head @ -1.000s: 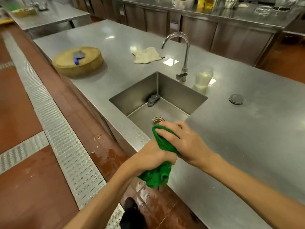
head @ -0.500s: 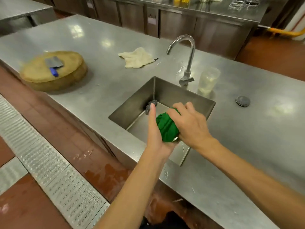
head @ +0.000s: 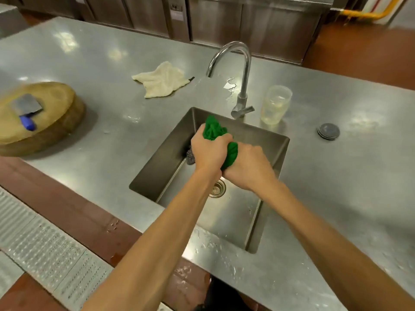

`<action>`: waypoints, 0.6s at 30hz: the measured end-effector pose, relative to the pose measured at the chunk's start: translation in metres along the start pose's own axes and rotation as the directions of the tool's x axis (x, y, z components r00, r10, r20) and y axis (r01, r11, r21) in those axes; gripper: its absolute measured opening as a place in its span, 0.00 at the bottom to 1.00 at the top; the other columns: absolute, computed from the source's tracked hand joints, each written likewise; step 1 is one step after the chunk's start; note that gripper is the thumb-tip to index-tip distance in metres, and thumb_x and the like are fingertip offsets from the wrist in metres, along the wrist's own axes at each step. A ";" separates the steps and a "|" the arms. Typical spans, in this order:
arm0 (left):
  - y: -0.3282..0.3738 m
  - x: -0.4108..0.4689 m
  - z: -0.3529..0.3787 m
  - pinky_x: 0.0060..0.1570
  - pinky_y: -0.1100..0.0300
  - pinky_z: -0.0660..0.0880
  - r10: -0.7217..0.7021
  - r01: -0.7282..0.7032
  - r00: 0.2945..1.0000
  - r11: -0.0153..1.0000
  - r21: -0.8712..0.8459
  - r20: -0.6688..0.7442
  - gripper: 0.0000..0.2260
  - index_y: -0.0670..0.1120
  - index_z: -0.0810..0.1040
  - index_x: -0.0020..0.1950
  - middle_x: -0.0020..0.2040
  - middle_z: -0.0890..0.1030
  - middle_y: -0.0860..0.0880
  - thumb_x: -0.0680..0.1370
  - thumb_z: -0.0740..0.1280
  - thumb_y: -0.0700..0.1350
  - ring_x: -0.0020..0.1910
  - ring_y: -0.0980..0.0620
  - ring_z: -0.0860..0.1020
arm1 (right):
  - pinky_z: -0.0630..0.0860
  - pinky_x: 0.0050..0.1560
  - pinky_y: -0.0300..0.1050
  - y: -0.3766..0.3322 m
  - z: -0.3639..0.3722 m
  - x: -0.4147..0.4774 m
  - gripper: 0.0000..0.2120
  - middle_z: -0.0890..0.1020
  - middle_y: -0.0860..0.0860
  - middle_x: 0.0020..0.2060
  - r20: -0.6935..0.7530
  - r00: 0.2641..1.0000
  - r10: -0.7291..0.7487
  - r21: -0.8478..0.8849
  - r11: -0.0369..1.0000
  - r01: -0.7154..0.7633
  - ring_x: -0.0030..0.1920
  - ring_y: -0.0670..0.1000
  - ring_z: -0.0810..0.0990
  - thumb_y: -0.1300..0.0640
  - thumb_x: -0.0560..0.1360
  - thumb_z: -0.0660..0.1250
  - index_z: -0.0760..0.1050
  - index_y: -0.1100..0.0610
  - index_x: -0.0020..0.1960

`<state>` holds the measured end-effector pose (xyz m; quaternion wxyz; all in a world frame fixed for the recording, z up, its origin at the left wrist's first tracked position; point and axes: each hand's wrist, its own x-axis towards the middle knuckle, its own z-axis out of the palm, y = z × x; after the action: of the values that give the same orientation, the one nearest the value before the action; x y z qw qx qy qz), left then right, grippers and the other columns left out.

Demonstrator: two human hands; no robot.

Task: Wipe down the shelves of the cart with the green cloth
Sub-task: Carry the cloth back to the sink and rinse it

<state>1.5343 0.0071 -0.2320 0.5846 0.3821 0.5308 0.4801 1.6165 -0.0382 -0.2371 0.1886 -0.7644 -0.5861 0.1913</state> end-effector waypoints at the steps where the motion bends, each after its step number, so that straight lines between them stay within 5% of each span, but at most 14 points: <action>1: 0.000 0.010 0.003 0.42 0.50 0.80 0.037 -0.039 0.999 0.997 0.068 0.040 0.10 0.45 0.74 0.38 0.37 0.79 0.44 0.66 0.70 0.32 0.37 0.46 0.78 | 0.78 0.34 0.44 0.003 -0.001 0.010 0.06 0.80 0.46 0.30 0.042 0.999 -0.030 0.076 0.997 0.027 0.33 0.48 0.79 0.50 0.64 0.70 0.76 0.52 0.37; 4: 0.005 0.037 0.010 0.45 0.38 0.82 0.167 -0.224 0.960 0.939 0.260 0.223 0.09 0.46 0.75 0.36 0.39 0.82 0.38 0.63 0.70 0.34 0.44 0.37 0.83 | 0.68 0.26 0.37 0.006 -0.004 0.024 0.08 0.75 0.45 0.20 0.150 0.988 -0.046 0.450 0.893 -0.026 0.23 0.41 0.72 0.65 0.61 0.72 0.75 0.59 0.27; 7: 0.018 0.057 0.017 0.36 0.45 0.79 0.217 -0.370 0.896 0.847 0.382 0.387 0.08 0.44 0.72 0.34 0.33 0.76 0.37 0.61 0.69 0.36 0.34 0.42 0.77 | 0.64 0.22 0.31 0.009 -0.004 0.036 0.13 0.72 0.47 0.19 0.283 0.956 -0.072 0.796 0.573 -0.193 0.20 0.44 0.70 0.77 0.63 0.66 0.70 0.63 0.27; 10: 0.036 0.065 0.022 0.34 0.53 0.73 0.187 -0.437 0.824 0.810 0.390 0.534 0.12 0.49 0.72 0.33 0.31 0.73 0.46 0.62 0.70 0.33 0.32 0.50 0.73 | 0.60 0.20 0.31 0.010 0.004 0.049 0.09 0.69 0.50 0.20 0.387 0.898 -0.207 0.886 0.354 -0.300 0.19 0.45 0.66 0.74 0.59 0.65 0.68 0.63 0.30; 13: 0.047 0.071 0.021 0.32 0.48 0.75 0.152 -0.439 0.773 0.829 0.346 0.616 0.19 0.52 0.74 0.34 0.32 0.74 0.41 0.64 0.69 0.27 0.33 0.47 0.75 | 0.52 0.24 0.31 0.014 0.012 0.059 0.15 0.67 0.53 0.23 0.488 0.808 -0.330 0.871 0.249 -0.424 0.21 0.48 0.59 0.63 0.51 0.67 0.69 0.66 0.37; 18: 0.059 0.081 0.025 0.32 0.50 0.76 0.070 -0.396 0.688 0.870 0.293 0.722 0.14 0.39 0.72 0.37 0.32 0.75 0.39 0.65 0.65 0.21 0.33 0.44 0.77 | 0.51 0.24 0.29 0.015 0.013 0.073 0.09 0.70 0.49 0.24 0.502 0.646 -0.575 0.831 0.115 -0.544 0.23 0.46 0.56 0.64 0.55 0.65 0.73 0.58 0.35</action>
<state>1.5478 0.1018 -0.1926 0.5732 0.7169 0.3111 0.2464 1.6395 0.0293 -0.2614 0.3807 -0.2581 -0.3232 0.8270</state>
